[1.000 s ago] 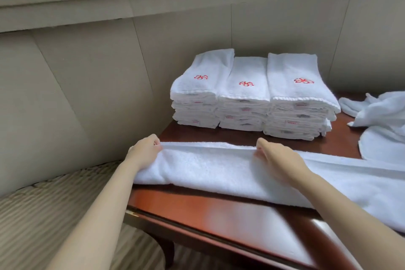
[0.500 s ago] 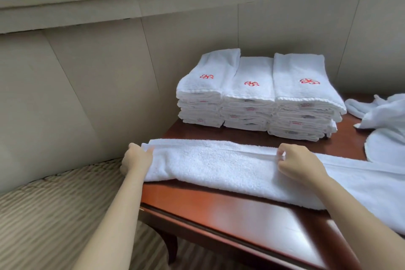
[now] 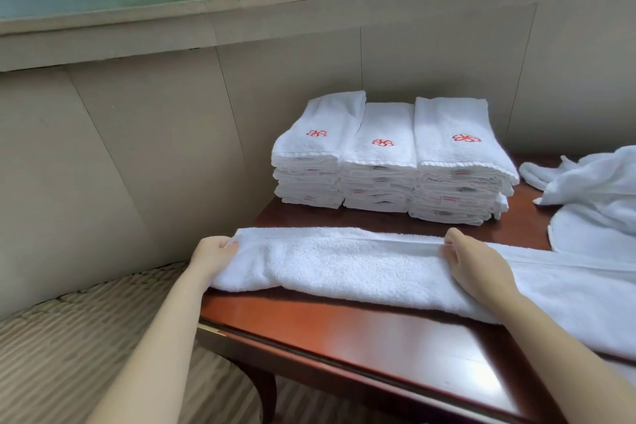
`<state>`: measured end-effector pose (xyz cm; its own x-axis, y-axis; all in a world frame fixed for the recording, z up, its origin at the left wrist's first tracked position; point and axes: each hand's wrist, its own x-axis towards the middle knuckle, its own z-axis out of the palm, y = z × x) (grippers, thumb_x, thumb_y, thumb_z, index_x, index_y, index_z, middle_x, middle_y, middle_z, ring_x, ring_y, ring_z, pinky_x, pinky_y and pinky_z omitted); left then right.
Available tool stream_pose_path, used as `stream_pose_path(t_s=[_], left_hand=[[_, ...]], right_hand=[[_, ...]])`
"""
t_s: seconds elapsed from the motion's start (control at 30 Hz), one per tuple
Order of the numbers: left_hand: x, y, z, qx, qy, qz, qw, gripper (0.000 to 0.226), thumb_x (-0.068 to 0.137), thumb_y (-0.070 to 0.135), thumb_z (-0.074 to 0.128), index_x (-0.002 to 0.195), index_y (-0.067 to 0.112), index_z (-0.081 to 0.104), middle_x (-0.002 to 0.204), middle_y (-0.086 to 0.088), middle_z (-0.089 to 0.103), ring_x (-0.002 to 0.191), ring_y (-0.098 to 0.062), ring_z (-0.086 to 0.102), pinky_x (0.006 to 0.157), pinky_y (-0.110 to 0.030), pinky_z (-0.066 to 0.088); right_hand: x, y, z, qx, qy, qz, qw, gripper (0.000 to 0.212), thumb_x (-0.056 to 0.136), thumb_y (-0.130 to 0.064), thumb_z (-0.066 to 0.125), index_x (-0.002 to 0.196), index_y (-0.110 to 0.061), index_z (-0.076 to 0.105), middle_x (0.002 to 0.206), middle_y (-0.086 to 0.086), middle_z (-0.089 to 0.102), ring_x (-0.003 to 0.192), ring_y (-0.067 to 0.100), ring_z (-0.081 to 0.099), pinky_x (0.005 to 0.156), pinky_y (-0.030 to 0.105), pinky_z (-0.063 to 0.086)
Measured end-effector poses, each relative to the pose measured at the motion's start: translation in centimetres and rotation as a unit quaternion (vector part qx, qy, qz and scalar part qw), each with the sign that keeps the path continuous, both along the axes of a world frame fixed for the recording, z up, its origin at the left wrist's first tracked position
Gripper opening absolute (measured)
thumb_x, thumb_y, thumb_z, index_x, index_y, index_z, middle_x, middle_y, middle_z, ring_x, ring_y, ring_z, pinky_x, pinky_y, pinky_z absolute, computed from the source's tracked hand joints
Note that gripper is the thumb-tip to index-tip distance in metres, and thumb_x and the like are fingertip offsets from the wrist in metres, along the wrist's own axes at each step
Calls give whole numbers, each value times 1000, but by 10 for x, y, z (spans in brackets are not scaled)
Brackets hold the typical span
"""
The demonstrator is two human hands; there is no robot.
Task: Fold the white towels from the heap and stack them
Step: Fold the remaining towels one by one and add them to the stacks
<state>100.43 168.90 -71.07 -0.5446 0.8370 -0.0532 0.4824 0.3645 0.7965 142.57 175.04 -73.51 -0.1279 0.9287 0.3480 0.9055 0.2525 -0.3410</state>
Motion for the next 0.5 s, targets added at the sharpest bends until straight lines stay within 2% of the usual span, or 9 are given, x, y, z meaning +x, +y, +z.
stream_pose_path(t_s=[0.03, 0.1, 0.17, 0.23, 0.3, 0.33, 0.4, 0.47, 0.5], left_hand=[[-2, 2, 1, -9, -11, 11, 1000, 17, 89, 16, 51, 73, 12, 51, 71, -7, 43, 68, -20, 40, 63, -30, 32], [-5, 7, 0, -21, -10, 40, 999, 29, 89, 25, 58, 70, 3, 59, 71, -9, 57, 68, -24, 54, 66, -31, 42], [-4, 11, 2, -29, 13, 65, 997, 29, 87, 30, 64, 80, 3, 70, 82, -9, 68, 82, -29, 63, 76, -32, 48], [-1, 17, 3, -36, 60, 72, 995, 25, 86, 29, 66, 79, 5, 68, 86, -11, 68, 91, -32, 63, 79, -34, 48], [2, 22, 4, -37, 138, 81, 986, 28, 87, 26, 66, 67, 8, 57, 82, -14, 65, 92, -36, 61, 73, -34, 44], [6, 24, 5, -29, 173, 84, 981, 28, 88, 25, 65, 69, 8, 53, 83, -15, 63, 93, -38, 59, 70, -35, 41], [20, 28, 5, -36, 262, 88, 960, 20, 92, 23, 60, 93, 5, 52, 101, -18, 60, 101, -38, 54, 76, -39, 40], [38, 34, 3, -111, 392, 81, 910, 26, 98, 28, 48, 115, 8, 50, 120, -15, 53, 114, -33, 47, 92, -41, 39], [51, 37, 4, -138, 422, 79, 892, 30, 99, 31, 42, 121, 11, 50, 125, -12, 49, 119, -31, 44, 98, -41, 35]], right_hand=[[1, 1, 0, 0, 5, 0, 1000, 13, 96, -23, 45, 85, -18, 41, 74, -2, 52, 69, 28, 47, 56, 34, 36], [2, 1, 0, 1, 8, -4, 1000, 14, 96, -25, 46, 85, -18, 41, 74, -3, 51, 68, 26, 46, 55, 33, 34], [2, 0, 1, 3, 6, -6, 1000, 15, 96, -26, 46, 85, -18, 40, 77, -2, 55, 71, 27, 47, 55, 34, 34], [1, 0, 1, -1, 1, -1, 1000, 15, 96, -27, 45, 85, -18, 39, 83, 1, 59, 75, 27, 51, 57, 34, 36], [2, -1, 2, -13, -6, 3, 1000, 16, 96, -28, 46, 86, -17, 39, 87, 2, 60, 80, 27, 54, 62, 34, 40], [4, -1, 3, -19, -16, -1, 1000, 17, 96, -29, 47, 87, -17, 40, 89, 2, 60, 82, 27, 55, 64, 34, 40], [11, 1, 5, -28, -44, -20, 998, 21, 94, -34, 49, 89, -15, 41, 88, 1, 60, 86, 28, 57, 68, 35, 36], [23, 2, 9, -44, -57, -46, 996, 26, 93, -41, 47, 90, -15, 42, 84, -1, 58, 89, 28, 58, 71, 35, 31], [31, 2, 11, -55, -58, -62, 995, 27, 93, -42, 45, 91, -15, 43, 85, 0, 59, 92, 28, 58, 73, 35, 30]])
